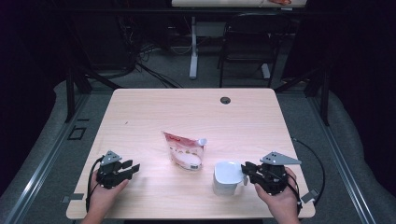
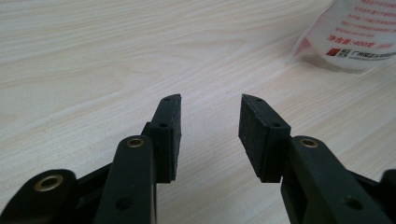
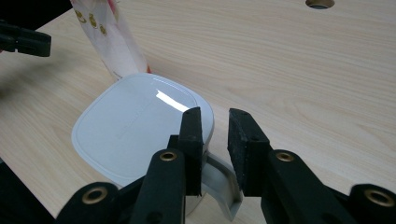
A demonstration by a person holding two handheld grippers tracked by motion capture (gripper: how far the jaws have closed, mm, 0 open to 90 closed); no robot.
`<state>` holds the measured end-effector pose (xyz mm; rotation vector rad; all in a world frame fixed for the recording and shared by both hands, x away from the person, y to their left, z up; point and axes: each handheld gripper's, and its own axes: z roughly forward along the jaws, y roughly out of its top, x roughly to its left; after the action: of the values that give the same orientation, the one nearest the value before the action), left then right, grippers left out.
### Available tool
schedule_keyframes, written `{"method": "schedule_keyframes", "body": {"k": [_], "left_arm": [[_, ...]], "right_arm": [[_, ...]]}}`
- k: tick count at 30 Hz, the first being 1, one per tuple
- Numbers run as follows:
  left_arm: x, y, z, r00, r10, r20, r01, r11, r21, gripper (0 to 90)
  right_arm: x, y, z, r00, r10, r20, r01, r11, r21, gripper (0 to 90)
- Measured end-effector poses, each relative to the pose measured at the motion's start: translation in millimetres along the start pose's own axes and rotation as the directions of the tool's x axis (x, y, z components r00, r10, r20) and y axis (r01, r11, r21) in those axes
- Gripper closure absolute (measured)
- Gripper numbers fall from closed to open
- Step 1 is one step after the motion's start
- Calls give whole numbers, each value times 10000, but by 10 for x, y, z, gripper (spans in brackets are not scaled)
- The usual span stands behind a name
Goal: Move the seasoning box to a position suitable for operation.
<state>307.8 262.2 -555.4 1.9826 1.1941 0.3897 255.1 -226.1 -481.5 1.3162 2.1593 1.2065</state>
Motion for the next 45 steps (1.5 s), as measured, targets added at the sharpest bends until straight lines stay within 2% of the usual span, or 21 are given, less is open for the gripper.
{"method": "schedule_keyframes", "body": {"k": [25, 45], "left_arm": [[-2, -1, 1, 10000, 13, 19, -13, 10000, -9, 594], [0, 0, 0, 10000, 22, 24, -22, 10000, 29, 593]], "right_arm": [[-53, -47, 1, 9980, 529, -339, -538, 9982, -265, 769], [-74, -62, -6, 9975, 614, -341, -622, 9978, -209, 774]]}}
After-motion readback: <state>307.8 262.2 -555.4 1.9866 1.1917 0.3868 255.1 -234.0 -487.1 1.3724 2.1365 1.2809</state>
